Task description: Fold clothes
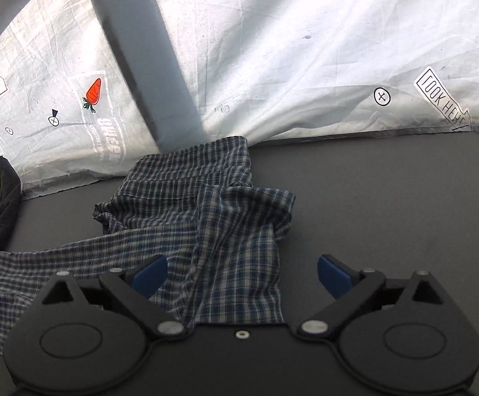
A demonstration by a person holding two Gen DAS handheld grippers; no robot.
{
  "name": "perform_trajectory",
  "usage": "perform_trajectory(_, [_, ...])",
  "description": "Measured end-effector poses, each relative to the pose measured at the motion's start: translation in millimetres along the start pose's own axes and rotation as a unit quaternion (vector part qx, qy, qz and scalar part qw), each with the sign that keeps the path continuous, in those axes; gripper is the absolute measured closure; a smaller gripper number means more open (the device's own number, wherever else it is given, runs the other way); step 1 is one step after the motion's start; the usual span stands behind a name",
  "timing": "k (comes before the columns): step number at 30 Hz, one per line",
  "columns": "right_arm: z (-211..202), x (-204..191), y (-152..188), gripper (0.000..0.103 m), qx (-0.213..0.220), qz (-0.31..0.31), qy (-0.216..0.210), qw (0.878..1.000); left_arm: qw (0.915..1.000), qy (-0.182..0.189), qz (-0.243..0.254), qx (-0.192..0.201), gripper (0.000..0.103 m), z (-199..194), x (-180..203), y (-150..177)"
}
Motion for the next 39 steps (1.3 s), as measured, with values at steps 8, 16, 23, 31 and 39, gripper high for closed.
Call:
perform_trajectory(8, [-74, 7, 94, 0.004, -0.041, -0.012, -0.013, 0.999, 0.9985, 0.047, 0.026, 0.009, 0.088, -43, 33, 14])
perform_trajectory(16, [-107, -20, 141, 0.004, -0.009, -0.103, 0.026, 0.994, 0.9961, 0.071, 0.052, 0.005, 0.088, -88, 49, 34])
perform_trajectory(23, [-120, -28, 149, 0.002, 0.002, -0.109, 0.021, 0.994, 0.9955, 0.077, 0.054, 0.0, 0.088, -109, 46, 47])
perform_trajectory(31, [-105, -6, 184, 0.002, -0.06, -0.089, 0.073, 0.991, 0.9919, 0.099, 0.08, 0.0, 0.088, -129, 56, 60])
perform_trajectory(39, [-135, 12, 186, 0.002, -0.042, -0.017, 0.047, 0.998, 0.9838, 0.141, 0.11, -0.009, 0.088, -146, 80, 83])
Point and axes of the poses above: each gripper's, at about its wrist camera, not at the fingertips, and z roughly the way its jaws point, x to its right, y to its underside, the point moved 5 cm from there along z, roughly the way its jaws point, and after that the axes turned 13 degrees about y, right-handed, at the moved point
